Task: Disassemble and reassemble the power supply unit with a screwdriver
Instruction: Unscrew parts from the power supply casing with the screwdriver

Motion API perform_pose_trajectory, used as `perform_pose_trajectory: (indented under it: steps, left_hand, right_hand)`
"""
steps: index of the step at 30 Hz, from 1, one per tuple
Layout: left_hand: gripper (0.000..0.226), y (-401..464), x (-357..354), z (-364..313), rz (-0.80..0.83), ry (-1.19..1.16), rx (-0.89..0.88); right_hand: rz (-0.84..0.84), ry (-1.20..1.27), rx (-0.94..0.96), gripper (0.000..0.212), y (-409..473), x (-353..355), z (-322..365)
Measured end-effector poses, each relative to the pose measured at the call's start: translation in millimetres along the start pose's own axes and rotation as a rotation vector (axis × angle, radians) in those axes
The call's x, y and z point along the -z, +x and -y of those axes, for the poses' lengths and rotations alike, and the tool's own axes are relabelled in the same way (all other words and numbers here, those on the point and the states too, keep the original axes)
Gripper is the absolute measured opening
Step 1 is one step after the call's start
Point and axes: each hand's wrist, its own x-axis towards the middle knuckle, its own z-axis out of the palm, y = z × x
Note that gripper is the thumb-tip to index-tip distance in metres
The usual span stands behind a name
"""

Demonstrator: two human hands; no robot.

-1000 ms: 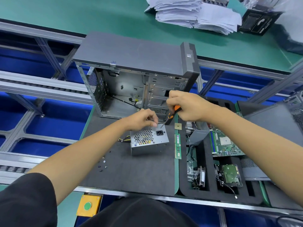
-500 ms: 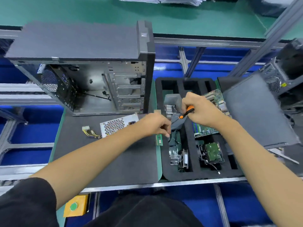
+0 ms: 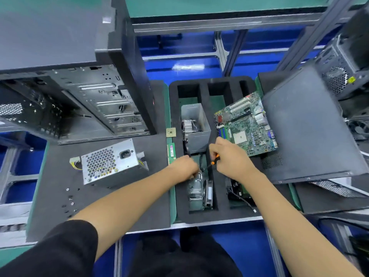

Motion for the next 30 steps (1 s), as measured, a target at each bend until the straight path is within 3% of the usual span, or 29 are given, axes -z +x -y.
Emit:
perform_pose_trajectory:
  steps: [4, 8, 11, 17, 30]
  left_hand:
    - [0.014, 26.4, -15.1, -9.9, 0.083, 0.276, -0.059]
    - [0.026, 41.5, -14.8, -19.8, 0.196, 0.362, -0.053]
    - [0.015, 47.8, -17.5, -30.2, 0.212, 0.411, -0.097]
    - [0.007, 46.7, -23.8, -39.7, 0.181, 0.412, -0.134]
    - [0.007, 59.2, -31.7, -36.9, 0.326, 0.328, -0.123]
  right_hand:
    - [-0.015, -0.011, -0.009, 0.028, -1.5, -18.1, -14.7]
    - [-0.012, -0.026, -0.005, 0.029, -1.8, -30.5, -23.6]
    - [-0.018, -0.029, 0.003, 0.031, -3.0, -37.4, -27.3]
    - [-0.03, -0.044, -0.015, 0.036, -7.4, -45.0, -33.0]
    - [-0.016, -0.054, -0.038, 0.04, -5.7, -44.8, -32.1]
